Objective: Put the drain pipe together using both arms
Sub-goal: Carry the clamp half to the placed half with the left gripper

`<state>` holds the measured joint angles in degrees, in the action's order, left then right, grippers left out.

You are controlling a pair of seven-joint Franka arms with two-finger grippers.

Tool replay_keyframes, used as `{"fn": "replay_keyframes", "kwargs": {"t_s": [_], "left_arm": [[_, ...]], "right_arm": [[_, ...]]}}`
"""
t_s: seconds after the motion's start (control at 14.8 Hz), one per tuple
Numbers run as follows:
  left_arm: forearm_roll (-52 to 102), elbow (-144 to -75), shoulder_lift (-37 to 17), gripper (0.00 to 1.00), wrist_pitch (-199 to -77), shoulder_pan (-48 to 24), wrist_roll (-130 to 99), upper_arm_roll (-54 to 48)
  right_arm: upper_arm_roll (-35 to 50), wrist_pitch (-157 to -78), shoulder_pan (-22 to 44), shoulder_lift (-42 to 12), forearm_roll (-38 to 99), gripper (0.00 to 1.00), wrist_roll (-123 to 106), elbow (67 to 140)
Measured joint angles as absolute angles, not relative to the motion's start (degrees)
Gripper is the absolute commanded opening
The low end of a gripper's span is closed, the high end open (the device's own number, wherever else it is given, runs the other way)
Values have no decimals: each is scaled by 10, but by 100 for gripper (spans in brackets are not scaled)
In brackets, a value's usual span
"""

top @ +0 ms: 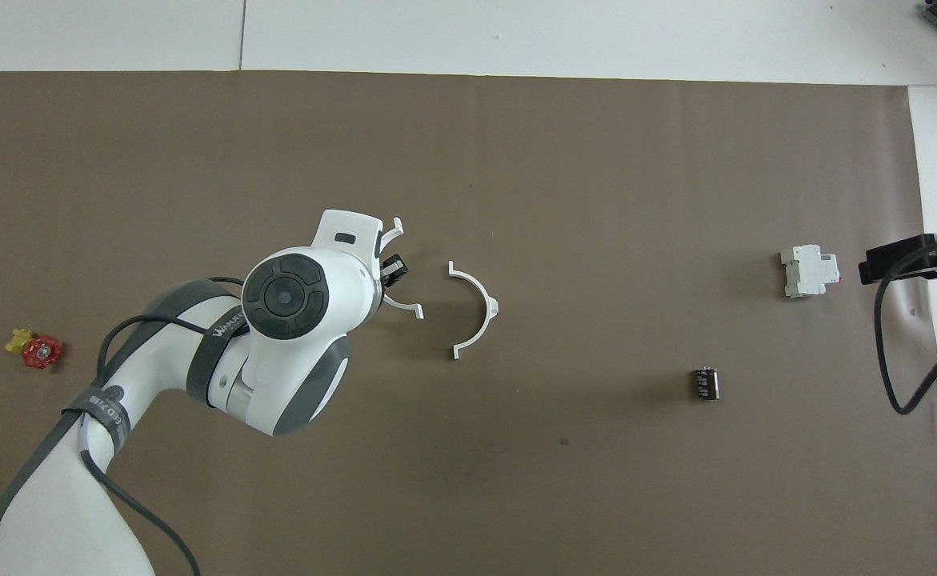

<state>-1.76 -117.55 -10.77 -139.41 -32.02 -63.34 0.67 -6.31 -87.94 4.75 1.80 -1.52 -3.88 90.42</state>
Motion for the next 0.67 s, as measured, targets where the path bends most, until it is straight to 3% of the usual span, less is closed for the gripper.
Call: {"fn": "replay_keyframes", "kwargs": {"t_s": [0.67], "left_arm": [[-61,-1184,-119,0,-1396,-357,-708,8]], "right_arm": [[-63,-879,48,18,-15,100,-39,904]]}}
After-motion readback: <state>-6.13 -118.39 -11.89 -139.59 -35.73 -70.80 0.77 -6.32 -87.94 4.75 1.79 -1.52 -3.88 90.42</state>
